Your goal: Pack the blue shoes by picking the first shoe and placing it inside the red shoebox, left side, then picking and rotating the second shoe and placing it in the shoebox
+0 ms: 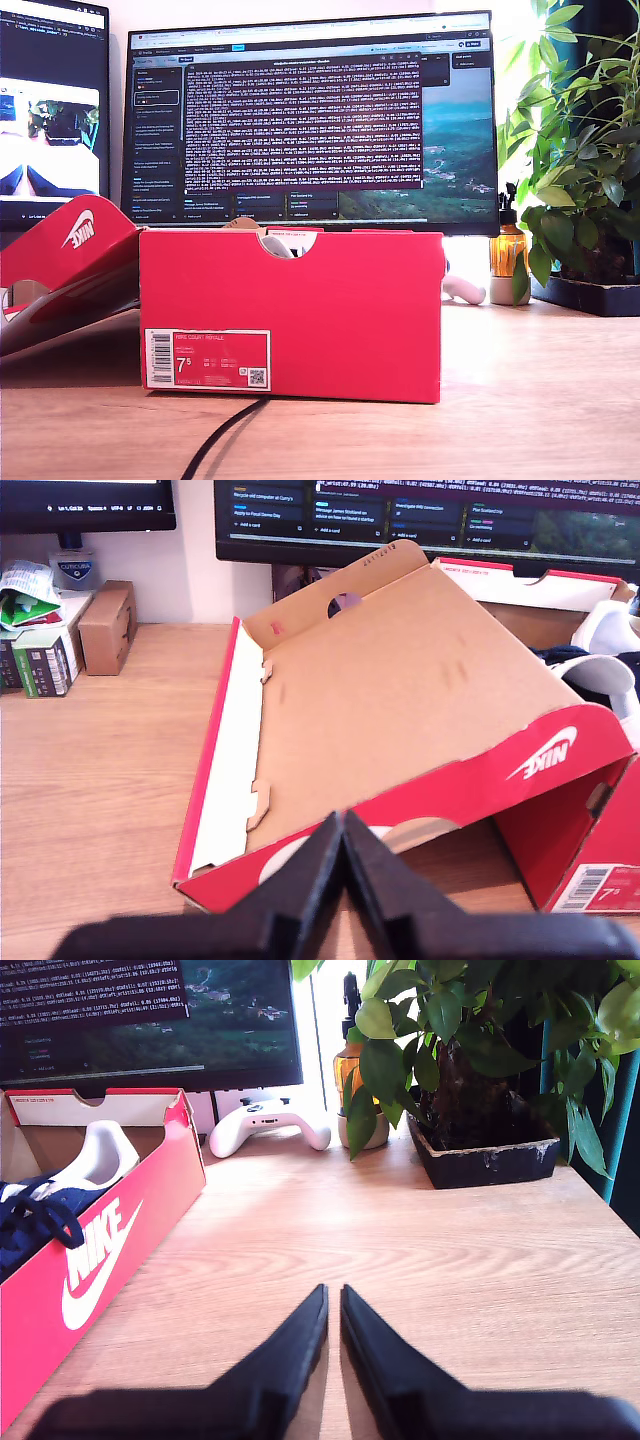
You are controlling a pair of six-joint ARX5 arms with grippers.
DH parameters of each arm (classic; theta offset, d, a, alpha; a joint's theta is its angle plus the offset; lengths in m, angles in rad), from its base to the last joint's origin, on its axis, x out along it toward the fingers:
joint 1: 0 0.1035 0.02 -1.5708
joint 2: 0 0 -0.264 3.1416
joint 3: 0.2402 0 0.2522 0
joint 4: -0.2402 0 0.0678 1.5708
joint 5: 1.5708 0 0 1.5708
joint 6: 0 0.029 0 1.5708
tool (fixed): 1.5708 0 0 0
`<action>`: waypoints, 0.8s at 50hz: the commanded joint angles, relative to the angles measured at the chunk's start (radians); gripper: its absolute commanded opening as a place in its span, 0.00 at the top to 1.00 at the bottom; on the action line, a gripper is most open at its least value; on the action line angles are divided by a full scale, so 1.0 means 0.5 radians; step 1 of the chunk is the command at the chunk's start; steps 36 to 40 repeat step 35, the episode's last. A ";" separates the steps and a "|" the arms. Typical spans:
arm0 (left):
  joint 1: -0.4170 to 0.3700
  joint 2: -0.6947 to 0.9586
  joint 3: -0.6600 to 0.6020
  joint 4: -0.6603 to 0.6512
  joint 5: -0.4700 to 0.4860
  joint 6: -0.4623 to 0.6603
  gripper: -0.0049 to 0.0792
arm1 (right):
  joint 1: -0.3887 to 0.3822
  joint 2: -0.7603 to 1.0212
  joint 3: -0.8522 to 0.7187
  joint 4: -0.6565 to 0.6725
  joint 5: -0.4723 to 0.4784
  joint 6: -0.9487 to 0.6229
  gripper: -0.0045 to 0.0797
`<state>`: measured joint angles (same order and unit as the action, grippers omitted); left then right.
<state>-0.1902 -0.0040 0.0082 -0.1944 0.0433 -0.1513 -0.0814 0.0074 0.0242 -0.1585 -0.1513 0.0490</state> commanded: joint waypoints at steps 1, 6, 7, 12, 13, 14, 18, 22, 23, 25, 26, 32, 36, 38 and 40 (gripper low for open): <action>-0.005 -0.017 -0.065 -0.027 0.002 -0.008 0.96 | 0.004 -0.011 -0.037 0.017 -0.007 0.008 0.96; -0.005 -0.017 -0.065 -0.027 0.002 -0.008 0.96 | 0.004 -0.011 -0.037 0.017 -0.007 0.008 0.96; -0.005 -0.017 -0.065 -0.027 0.002 -0.008 0.96 | 0.004 -0.011 -0.037 0.017 -0.007 0.008 0.96; -0.005 -0.017 -0.065 -0.027 0.002 -0.008 0.96 | 0.004 -0.011 -0.037 0.017 -0.007 0.008 0.96; -0.005 -0.017 -0.065 -0.027 0.002 -0.008 0.96 | 0.004 -0.011 -0.037 0.017 -0.007 0.008 0.96; -0.005 -0.017 -0.065 -0.027 0.002 -0.008 0.96 | 0.004 -0.011 -0.037 0.017 -0.007 0.008 0.96; 0.022 -0.017 -0.065 -0.027 0.003 -0.008 0.96 | 0.004 -0.012 -0.037 0.017 -0.007 0.008 0.96; 0.065 -0.017 -0.065 -0.027 0.003 -0.008 0.96 | 0.004 -0.011 -0.037 0.017 -0.007 0.008 0.96; 0.077 -0.017 -0.065 -0.027 0.001 -0.008 0.96 | 0.004 -0.012 -0.037 0.017 -0.007 0.008 0.96; 0.106 -0.017 -0.065 -0.027 0.002 -0.008 0.96 | 0.004 -0.011 -0.037 0.017 -0.007 0.008 0.96; 0.121 -0.017 -0.065 -0.027 0.002 -0.008 0.96 | 0.004 -0.011 -0.037 0.017 -0.007 0.008 0.96; 0.213 -0.017 -0.065 -0.027 0.002 -0.008 0.96 | 0.004 -0.011 -0.037 0.017 -0.007 0.008 0.96; 0.262 -0.017 -0.065 -0.027 0.002 -0.008 0.96 | 0.004 -0.012 -0.037 0.017 -0.007 0.008 0.96; 0.262 -0.017 -0.065 -0.027 0.002 -0.008 0.96 | 0.004 -0.012 -0.037 0.017 -0.007 0.008 0.96; 0.262 -0.017 -0.065 -0.027 0.002 -0.008 0.96 | 0.004 -0.012 -0.037 0.017 -0.007 0.008 0.96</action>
